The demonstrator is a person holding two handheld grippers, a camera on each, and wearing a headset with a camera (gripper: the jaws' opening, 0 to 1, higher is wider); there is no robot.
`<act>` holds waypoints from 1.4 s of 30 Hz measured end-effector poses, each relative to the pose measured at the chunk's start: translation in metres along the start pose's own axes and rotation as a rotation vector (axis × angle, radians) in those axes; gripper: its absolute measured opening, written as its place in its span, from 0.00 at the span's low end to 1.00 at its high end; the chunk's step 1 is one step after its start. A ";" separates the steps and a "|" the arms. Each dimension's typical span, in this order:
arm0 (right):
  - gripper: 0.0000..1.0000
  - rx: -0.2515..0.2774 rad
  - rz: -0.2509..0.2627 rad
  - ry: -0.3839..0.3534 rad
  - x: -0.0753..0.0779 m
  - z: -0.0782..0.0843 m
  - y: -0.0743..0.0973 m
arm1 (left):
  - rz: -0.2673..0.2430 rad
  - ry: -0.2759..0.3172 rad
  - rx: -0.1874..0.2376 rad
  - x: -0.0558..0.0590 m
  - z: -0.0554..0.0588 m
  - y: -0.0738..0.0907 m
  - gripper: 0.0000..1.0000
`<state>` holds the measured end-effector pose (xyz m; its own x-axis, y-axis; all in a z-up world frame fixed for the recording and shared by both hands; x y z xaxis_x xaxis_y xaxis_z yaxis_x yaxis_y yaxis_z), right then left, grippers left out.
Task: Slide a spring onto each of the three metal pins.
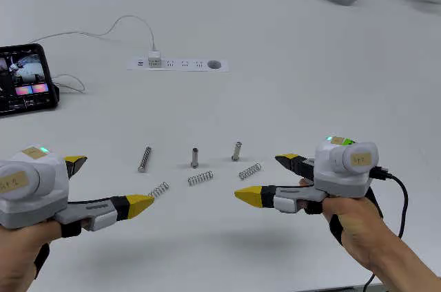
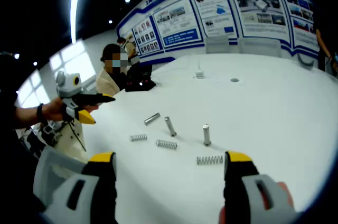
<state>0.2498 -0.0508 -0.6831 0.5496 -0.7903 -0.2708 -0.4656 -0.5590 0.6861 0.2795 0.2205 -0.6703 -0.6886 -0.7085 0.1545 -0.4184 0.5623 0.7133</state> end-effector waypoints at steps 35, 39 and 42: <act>0.88 0.009 -0.005 0.004 -0.007 0.007 0.002 | -0.003 0.023 -0.001 -0.007 -0.004 -0.004 0.94; 0.88 0.000 0.003 -0.002 -0.007 0.012 0.004 | 0.000 0.030 -0.002 -0.012 -0.007 -0.007 0.93; 0.89 -0.002 0.003 -0.004 -0.009 0.016 0.006 | -0.003 0.025 0.001 -0.014 -0.010 -0.010 0.92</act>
Point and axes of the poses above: the centre of the closed fingertips' face, and the gripper's own axes: y roughly backward along the fingers, x roughly to its right, z roughly out of its underside, the point moved 4 cm from there along y, roughly backward along the fingers, and after that the axes turned 15 degrees about -x, right-handed, at the moved point
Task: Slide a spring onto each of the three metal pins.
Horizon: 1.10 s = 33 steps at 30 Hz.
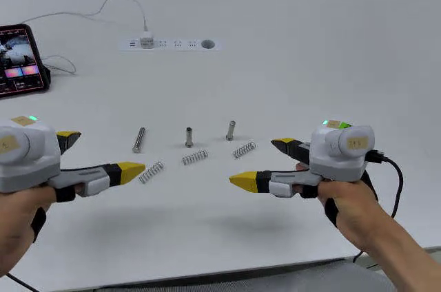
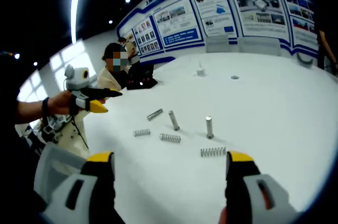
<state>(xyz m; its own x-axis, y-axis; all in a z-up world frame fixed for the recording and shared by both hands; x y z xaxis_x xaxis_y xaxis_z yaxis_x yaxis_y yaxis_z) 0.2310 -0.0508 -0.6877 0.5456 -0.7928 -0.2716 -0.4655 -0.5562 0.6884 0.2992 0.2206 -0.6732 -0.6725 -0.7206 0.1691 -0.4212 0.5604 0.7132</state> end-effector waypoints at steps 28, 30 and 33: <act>0.89 -0.046 0.013 -0.031 -0.004 0.013 0.001 | -0.005 0.019 -0.050 -0.028 0.000 -0.064 0.76; 0.89 -0.052 0.014 -0.032 -0.004 0.014 0.000 | -0.005 0.020 -0.054 -0.030 -0.001 -0.070 0.73; 0.88 -0.046 0.007 -0.033 -0.005 0.013 0.000 | 0.009 0.019 -0.060 -0.030 -0.001 -0.079 0.72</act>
Point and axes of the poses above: the centre of the closed fingertips' face, and the gripper's own axes: y roughly backward along the fingers, x roughly to its right, z roughly out of its underside, the point moved 4 cm from there along y, roughly backward along the fingers, and after that the axes turned 15 degrees about -x, right-handed, at the moved point
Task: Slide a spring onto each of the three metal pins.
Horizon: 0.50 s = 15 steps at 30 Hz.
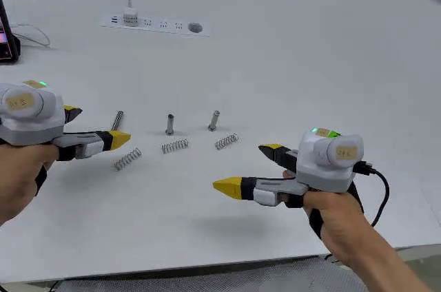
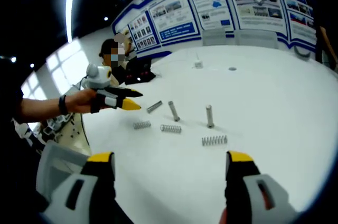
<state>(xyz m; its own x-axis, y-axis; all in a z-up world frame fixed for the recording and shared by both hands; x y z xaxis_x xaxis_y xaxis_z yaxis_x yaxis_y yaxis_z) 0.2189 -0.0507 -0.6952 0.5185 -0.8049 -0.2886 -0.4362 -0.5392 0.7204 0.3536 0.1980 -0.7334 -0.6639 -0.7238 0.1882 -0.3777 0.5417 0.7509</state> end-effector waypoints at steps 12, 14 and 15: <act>0.88 -0.028 -0.003 -0.016 0.001 0.008 -0.003 | 0.003 0.010 -0.019 -0.007 -0.003 -0.031 0.61; 0.87 -0.031 -0.002 -0.019 0.002 0.009 -0.003 | 0.003 0.012 -0.022 -0.009 -0.003 -0.034 0.60; 0.87 -0.032 -0.001 -0.021 0.002 0.009 -0.004 | 0.002 0.017 -0.022 -0.011 -0.003 -0.036 0.59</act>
Point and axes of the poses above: the centre of the closed fingertips' face, and the gripper's own axes: y roughly backward along the fingers, x roughly to its right, z roughly out of its underside, the point moved 4 cm from there along y, roughly backward along the fingers, and after that the axes turned 15 degrees about -x, right-handed, at the moved point
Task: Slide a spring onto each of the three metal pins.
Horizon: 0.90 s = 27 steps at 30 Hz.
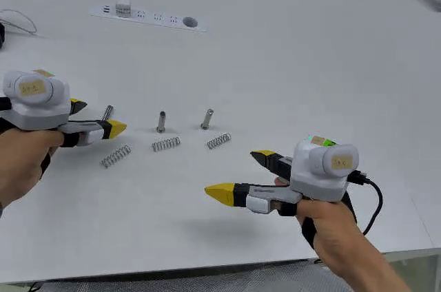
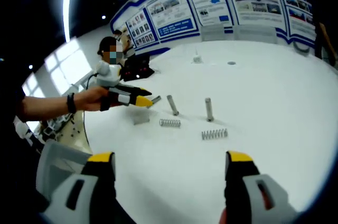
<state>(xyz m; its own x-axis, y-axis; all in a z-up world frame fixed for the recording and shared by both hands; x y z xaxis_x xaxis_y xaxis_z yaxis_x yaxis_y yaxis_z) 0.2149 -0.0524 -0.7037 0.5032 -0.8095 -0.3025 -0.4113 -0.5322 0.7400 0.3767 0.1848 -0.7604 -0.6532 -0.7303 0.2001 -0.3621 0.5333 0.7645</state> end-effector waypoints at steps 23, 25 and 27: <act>0.87 -0.010 0.015 -0.003 0.005 0.002 0.000 | -0.092 -0.054 -0.005 -0.010 -0.005 -0.011 0.30; 0.87 -0.011 0.013 -0.007 0.005 0.003 0.000 | -0.097 -0.059 -0.008 -0.011 -0.005 -0.012 0.29; 0.87 -0.013 0.011 -0.007 0.004 0.005 0.000 | -0.110 -0.068 -0.012 -0.012 -0.005 -0.012 0.27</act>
<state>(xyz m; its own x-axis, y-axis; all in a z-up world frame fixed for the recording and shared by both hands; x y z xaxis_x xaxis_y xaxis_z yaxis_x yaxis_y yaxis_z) 0.2134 -0.0567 -0.7076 0.4935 -0.8168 -0.2987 -0.4063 -0.5203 0.7511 0.3922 0.1848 -0.7683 -0.6533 -0.7536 0.0729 -0.4266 0.4460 0.7868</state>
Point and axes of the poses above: the centre of the closed fingertips' face, and the gripper's own axes: y roughly backward along the fingers, x roughly to its right, z roughly out of its underside, the point moved 4 cm from there along y, roughly backward along the fingers, and after that the axes turned 15 degrees about -x, right-handed, at the moved point
